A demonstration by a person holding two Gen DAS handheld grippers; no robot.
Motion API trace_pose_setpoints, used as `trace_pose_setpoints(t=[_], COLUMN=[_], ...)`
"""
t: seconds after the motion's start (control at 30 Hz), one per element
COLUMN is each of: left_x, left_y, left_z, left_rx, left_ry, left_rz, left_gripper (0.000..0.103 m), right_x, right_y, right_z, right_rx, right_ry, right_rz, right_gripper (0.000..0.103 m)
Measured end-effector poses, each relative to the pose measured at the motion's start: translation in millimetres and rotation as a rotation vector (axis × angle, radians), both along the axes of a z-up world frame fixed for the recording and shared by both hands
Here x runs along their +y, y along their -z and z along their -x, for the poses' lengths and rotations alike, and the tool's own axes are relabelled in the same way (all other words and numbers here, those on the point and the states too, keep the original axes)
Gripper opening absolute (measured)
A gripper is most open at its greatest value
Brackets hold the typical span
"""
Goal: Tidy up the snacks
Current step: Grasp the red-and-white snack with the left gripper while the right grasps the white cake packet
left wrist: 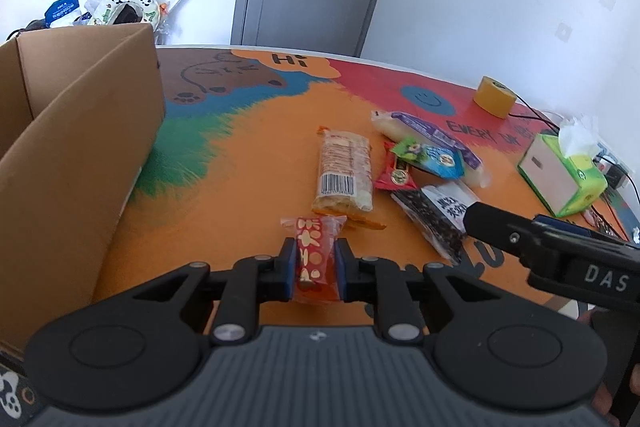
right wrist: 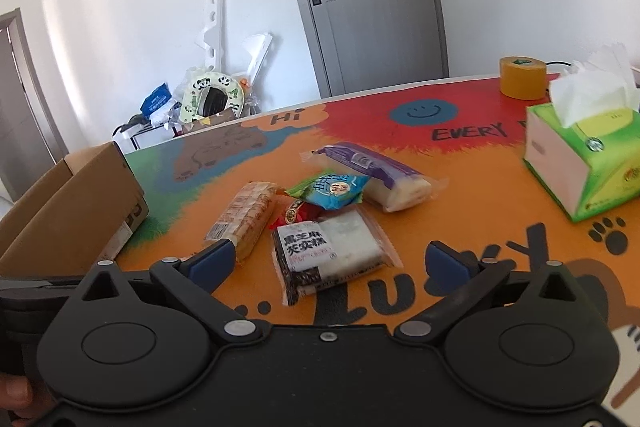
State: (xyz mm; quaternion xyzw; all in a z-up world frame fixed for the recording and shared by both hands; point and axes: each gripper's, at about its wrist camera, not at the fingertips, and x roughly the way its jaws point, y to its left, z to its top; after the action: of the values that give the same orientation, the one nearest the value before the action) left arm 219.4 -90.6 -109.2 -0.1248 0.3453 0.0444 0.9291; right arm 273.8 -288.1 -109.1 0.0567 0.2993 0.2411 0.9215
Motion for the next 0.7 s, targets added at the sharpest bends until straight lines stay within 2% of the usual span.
trace_pose_setpoints(t=[0.53, 0.57, 0.63, 0.7], left_x=[18, 18, 17, 17], left_y=[4, 5, 4, 4], left_z=[-10, -11, -10, -9], left_rx=[0.002, 0.003, 0.003, 0.003], left_ry=[-0.051, -0.050, -0.050, -0.050], left_rz=[0.018, 0.018, 0.015, 0.018], left_gripper=[0.018, 0.018, 0.018, 0.018], right_x=[28, 29, 31, 28], right_y=[12, 14, 18, 20], right_z=[-31, -33, -36, -33], right_rx=[-0.002, 0.005, 0.036, 0.031], right_ry=[-0.030, -0.032, -0.038, -0.033], right_rz=[0.093, 0.100, 0.111, 0.103], right_gripper=[0.102, 0.098, 0.075, 0.071])
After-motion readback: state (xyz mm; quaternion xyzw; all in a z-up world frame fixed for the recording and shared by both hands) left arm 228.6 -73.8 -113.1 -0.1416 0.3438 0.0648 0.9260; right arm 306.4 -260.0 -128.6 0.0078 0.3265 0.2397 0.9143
